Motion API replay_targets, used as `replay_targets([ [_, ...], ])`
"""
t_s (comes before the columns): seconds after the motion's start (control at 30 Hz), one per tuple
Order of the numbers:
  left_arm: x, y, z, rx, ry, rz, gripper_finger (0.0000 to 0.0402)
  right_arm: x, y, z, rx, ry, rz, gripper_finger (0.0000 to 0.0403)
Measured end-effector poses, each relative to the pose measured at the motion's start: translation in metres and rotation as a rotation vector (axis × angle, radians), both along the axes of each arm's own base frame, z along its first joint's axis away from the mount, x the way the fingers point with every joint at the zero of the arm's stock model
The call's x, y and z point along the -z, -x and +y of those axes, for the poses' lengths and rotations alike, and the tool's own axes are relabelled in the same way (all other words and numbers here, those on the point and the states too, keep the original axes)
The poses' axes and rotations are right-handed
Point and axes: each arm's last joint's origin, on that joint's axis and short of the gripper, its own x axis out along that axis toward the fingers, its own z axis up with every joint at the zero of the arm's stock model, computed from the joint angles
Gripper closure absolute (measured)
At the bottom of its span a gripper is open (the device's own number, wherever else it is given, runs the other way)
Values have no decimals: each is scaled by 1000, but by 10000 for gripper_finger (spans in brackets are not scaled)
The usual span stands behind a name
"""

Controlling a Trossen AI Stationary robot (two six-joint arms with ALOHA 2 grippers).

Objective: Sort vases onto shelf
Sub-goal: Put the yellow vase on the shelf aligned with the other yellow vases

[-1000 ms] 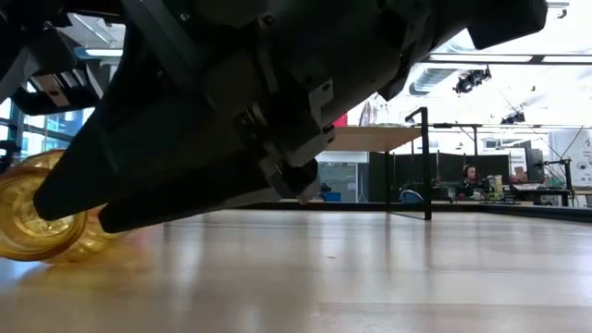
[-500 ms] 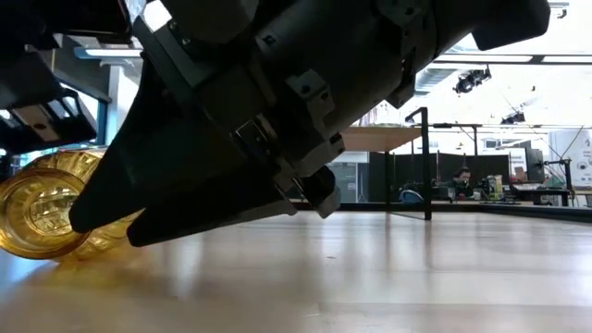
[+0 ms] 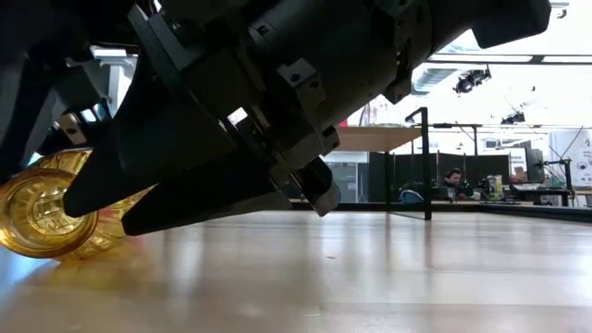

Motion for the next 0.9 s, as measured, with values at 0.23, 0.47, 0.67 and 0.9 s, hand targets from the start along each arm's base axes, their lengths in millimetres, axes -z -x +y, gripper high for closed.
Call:
replay_targets([
  [0.23, 9, -4, 2, -12, -7, 24, 348, 2, 0, -5, 67, -30, 20, 277],
  [0.47, 17, -5, -2, -6, -26, 21, 348, 4, 1, -6, 87, -26, 34, 277],
  [0.67, 17, -8, 1, -19, -22, 16, 348, 4, 0, -9, 101, -15, 31, 277],
  [0.9, 18, -9, 4, -33, -25, 17, 348, 4, 0, -11, 152, 15, 15, 277],
])
